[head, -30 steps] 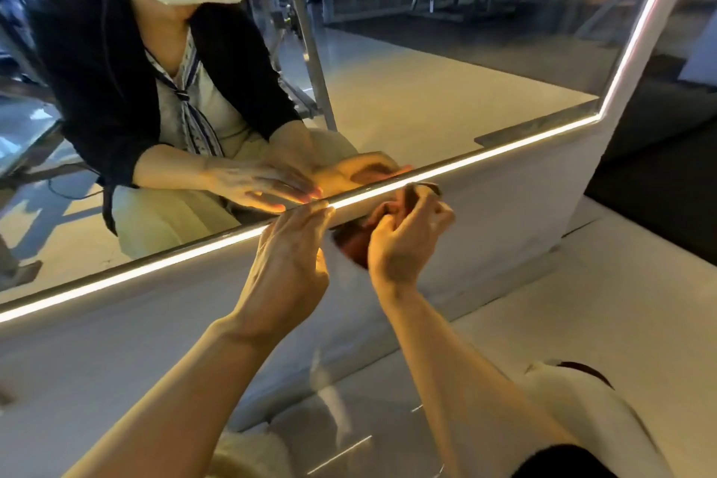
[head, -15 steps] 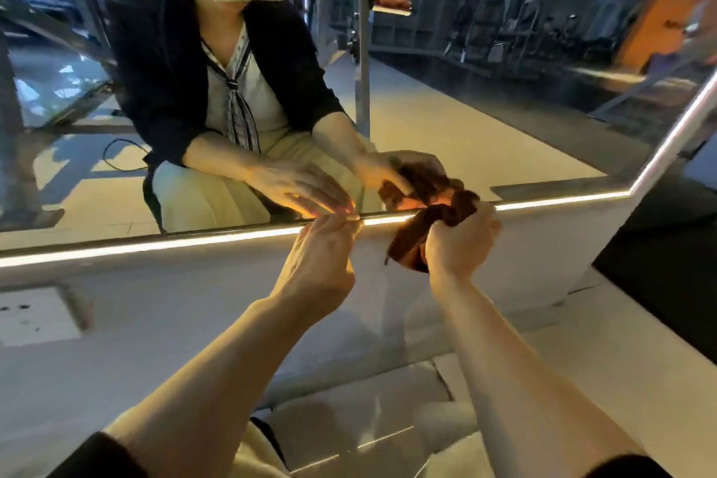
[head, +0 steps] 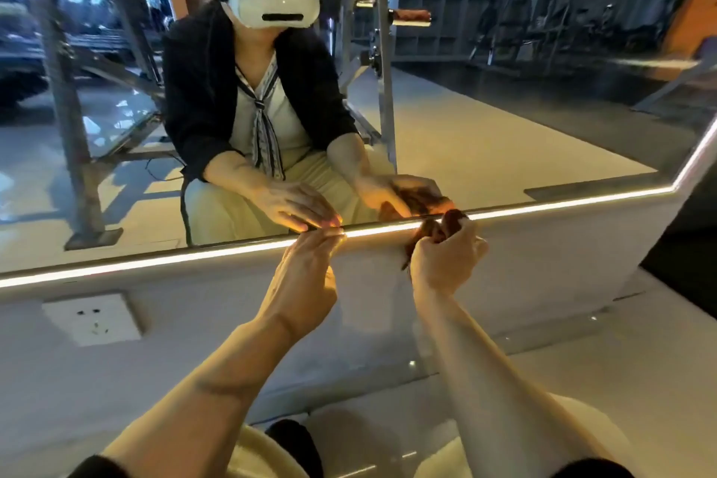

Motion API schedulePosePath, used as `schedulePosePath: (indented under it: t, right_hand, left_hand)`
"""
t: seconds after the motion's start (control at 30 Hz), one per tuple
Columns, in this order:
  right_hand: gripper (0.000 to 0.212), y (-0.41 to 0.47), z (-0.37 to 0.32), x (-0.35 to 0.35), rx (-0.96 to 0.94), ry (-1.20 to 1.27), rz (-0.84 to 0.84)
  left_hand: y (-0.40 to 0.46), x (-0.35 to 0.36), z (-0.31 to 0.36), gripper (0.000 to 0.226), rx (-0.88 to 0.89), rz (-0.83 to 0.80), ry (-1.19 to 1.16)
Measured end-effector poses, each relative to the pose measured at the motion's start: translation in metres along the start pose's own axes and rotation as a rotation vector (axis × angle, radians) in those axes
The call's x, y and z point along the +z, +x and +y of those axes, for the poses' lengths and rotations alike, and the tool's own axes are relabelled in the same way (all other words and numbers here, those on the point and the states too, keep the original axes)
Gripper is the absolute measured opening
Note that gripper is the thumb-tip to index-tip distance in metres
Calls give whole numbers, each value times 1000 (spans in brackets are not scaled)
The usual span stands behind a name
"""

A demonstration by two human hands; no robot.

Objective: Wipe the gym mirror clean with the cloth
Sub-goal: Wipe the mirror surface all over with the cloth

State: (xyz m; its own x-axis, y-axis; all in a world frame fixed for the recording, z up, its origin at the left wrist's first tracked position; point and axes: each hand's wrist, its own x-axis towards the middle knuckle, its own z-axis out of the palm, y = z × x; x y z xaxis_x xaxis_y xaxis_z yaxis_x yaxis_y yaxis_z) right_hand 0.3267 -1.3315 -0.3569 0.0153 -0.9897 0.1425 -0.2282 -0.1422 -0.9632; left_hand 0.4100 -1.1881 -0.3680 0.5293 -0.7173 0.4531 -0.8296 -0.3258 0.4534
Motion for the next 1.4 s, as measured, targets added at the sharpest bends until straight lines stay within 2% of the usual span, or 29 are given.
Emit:
schedulePosePath:
  t: [0.13, 0.2, 0.27, 0.37, 0.43, 0.47, 0.57, 0.6, 0.67, 0.77, 0.83, 0.9, 0.97, 1.07, 1.1, 1.17, 1.27, 1.33, 1.4]
  right_hand:
    - [43, -39, 17, 19, -239, -83, -328]
    - [42, -48, 19, 19, -268, -73, -461]
    - [41, -42, 13, 12, -209, -45, -389]
    - [42, -19, 4, -3, -51, -5, -144]
    - [43, -12, 6, -6, -12, -3, -114]
    - [42, -15, 7, -6, -34, -23, -174]
    - [43, -50, 12, 5, -206, -65, -551]
    - [44, -58, 11, 7, -233, -51, -619]
    - [41, -59, 2, 2, -200, -12, -520]
    - [36, -30, -5, -5, -92, 56, -128]
    - [39, -17, -7, -2, -99, 105, 18]
    - [43, -31, -9, 11, -156, 58, -11]
    - [47, -63, -1, 27, -293, -53, -156]
    - [48, -108, 15, 44, -557, -103, -462]
    - [49, -114, 17, 47, -619, -93, -467]
    - [53, -106, 17, 48, -633, -49, -279]
    - [53, -69, 7, 42, -389, 36, 57]
    - [48, -51, 7, 42, -305, 56, 127]
    - [44, -65, 7, 52, -438, 7, 100]
  left_hand:
    - [-5, 3, -2, 62, -1, -3, 30]
    - [-5, 1, 4, 61, -17, 17, 13]
    - [-7, -1, 6, 61, -56, 36, 27]
    - [-13, -3, 0, 65, -68, 25, 86]
    - [-16, -9, -4, 67, -76, -4, 140]
    - [-16, -13, -4, 67, -76, -10, 172]
    - [-16, -25, -5, 70, -41, -9, 222]
    - [-16, -28, -7, 69, -29, -2, 224]
    - [-19, -35, -14, 66, -37, 30, 235]
    - [-35, -42, -37, 64, -30, 82, 237]
    - [-47, -42, -53, 66, -28, 85, 221]
    - [-48, -44, -62, 68, -32, 109, 185]
    - [-47, -49, -64, 65, -49, 143, 155]
    - [-46, -56, -67, 68, -24, 146, 85]
    - [-46, -57, -67, 69, -10, 145, 60]
    - [-46, -58, -68, 65, 0, 156, 42]
    - [-38, -57, -69, 55, 25, 148, 91]
    - [-32, -57, -70, 51, 17, 129, 87]
    - [-28, -58, -72, 51, 54, 126, 62]
